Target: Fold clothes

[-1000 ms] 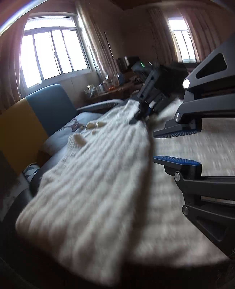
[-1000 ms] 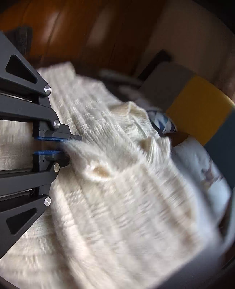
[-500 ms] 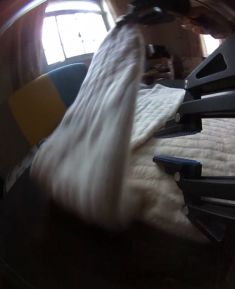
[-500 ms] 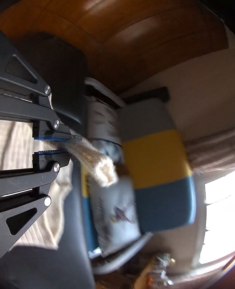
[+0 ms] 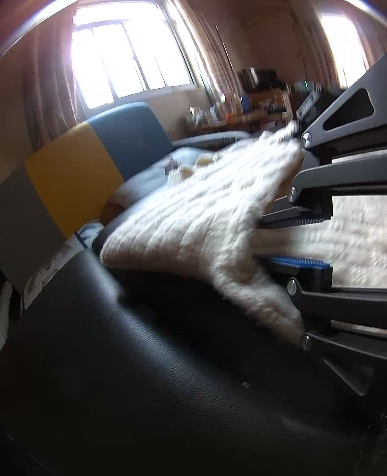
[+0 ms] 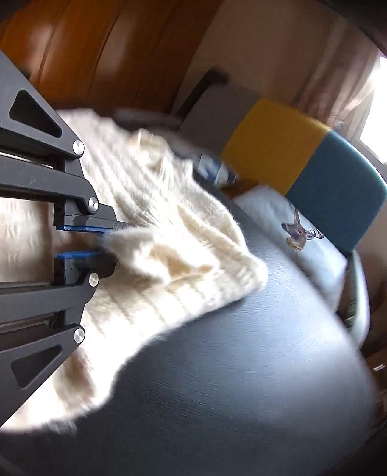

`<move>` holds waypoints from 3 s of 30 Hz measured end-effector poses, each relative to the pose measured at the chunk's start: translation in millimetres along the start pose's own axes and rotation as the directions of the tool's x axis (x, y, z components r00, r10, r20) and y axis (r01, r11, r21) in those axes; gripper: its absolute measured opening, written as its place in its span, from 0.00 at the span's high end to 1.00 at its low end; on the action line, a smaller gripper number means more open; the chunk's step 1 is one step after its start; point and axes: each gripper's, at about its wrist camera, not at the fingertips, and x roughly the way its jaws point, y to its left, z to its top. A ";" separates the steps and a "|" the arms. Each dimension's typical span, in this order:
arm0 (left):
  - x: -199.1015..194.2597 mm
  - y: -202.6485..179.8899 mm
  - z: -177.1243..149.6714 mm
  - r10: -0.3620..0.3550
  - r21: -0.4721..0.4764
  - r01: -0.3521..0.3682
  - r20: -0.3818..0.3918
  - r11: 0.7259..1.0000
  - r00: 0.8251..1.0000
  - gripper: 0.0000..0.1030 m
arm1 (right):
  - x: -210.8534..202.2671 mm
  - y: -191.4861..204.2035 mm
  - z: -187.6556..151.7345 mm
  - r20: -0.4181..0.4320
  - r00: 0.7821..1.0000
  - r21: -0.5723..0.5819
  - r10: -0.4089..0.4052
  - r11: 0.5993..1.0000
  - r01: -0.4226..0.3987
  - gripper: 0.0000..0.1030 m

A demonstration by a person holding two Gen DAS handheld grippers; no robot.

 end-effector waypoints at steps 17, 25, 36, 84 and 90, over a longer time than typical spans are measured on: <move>5.0 7.5 28.8 0.004 -0.097 0.002 0.059 0.995 0.998 0.95 | 3.8 21.7 13.1 0.056 0.993 -0.106 -0.101 0.989 0.107 0.88; 2.3 11.9 26.5 0.074 0.000 -0.074 -0.018 0.997 0.997 0.93 | 2.0 21.5 6.6 0.081 0.969 -0.220 -0.233 0.944 0.246 0.91; -46.1 -20.3 20.2 -0.004 0.109 -0.001 0.048 0.994 0.999 0.86 | -36.9 103.7 -2.9 0.256 0.936 -0.478 -0.241 0.810 0.339 0.38; -2.7 -41.9 30.1 0.167 0.340 -0.154 -0.008 0.928 0.986 0.82 | -76.3 33.6 -35.4 -0.015 0.972 -0.507 -0.233 0.840 0.193 0.07; -67.4 0.1 -30.3 0.127 0.345 -0.084 -0.105 0.935 0.986 0.79 | -172.5 -43.5 -83.5 -0.125 0.982 -0.279 -0.141 0.955 0.102 0.07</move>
